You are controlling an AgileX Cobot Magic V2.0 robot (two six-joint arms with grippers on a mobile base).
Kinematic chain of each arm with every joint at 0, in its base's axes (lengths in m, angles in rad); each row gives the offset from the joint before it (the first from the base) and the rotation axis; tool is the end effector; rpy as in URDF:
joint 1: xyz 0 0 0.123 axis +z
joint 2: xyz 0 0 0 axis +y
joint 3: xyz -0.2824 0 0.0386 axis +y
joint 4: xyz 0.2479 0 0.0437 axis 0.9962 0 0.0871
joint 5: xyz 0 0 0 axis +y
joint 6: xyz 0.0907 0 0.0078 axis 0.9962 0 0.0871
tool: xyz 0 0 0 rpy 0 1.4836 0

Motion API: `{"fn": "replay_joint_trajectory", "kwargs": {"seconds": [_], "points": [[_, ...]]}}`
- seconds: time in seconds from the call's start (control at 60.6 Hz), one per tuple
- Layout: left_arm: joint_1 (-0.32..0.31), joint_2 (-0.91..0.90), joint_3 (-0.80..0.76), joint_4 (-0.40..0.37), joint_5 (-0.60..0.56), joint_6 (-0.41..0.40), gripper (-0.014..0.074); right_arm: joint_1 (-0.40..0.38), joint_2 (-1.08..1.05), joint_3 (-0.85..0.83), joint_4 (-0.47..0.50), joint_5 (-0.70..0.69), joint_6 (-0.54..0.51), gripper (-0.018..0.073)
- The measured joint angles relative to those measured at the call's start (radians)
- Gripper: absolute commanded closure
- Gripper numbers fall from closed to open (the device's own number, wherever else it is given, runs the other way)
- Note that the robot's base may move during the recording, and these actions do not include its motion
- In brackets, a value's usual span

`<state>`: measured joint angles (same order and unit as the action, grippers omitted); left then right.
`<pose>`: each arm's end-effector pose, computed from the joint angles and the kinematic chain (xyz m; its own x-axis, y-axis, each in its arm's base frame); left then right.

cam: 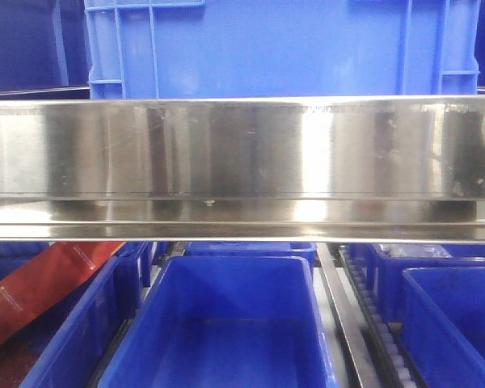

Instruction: Place cylindrical capacitor in blue bin on shelf

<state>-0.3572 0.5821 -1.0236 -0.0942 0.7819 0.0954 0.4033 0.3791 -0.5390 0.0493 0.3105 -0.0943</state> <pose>0.0717 -0.0332 0.4333 -0.2209 0.1128 -0.9687 0.4155 0.9095 0.0111 0.0735 0.0329 0.3401 -0.0387 -0.0680 -0.9969 -0.4085 0.9116 -0.0463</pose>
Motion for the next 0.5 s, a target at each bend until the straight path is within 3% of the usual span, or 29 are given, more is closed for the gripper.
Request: {"fn": "replay_joint_trajectory", "kwargs": {"seconds": [0.297,0.495], "points": [[0.035,-0.038,0.069,0.000,-0.034,0.000,0.0707,0.000,0.000,0.000,0.000,0.000,0.000,0.0721],[0.151,-0.221,0.365,0.002,-0.283,0.000,0.0707,0.000,0.000,0.000,0.000,-0.002,0.000,0.0721]]}}
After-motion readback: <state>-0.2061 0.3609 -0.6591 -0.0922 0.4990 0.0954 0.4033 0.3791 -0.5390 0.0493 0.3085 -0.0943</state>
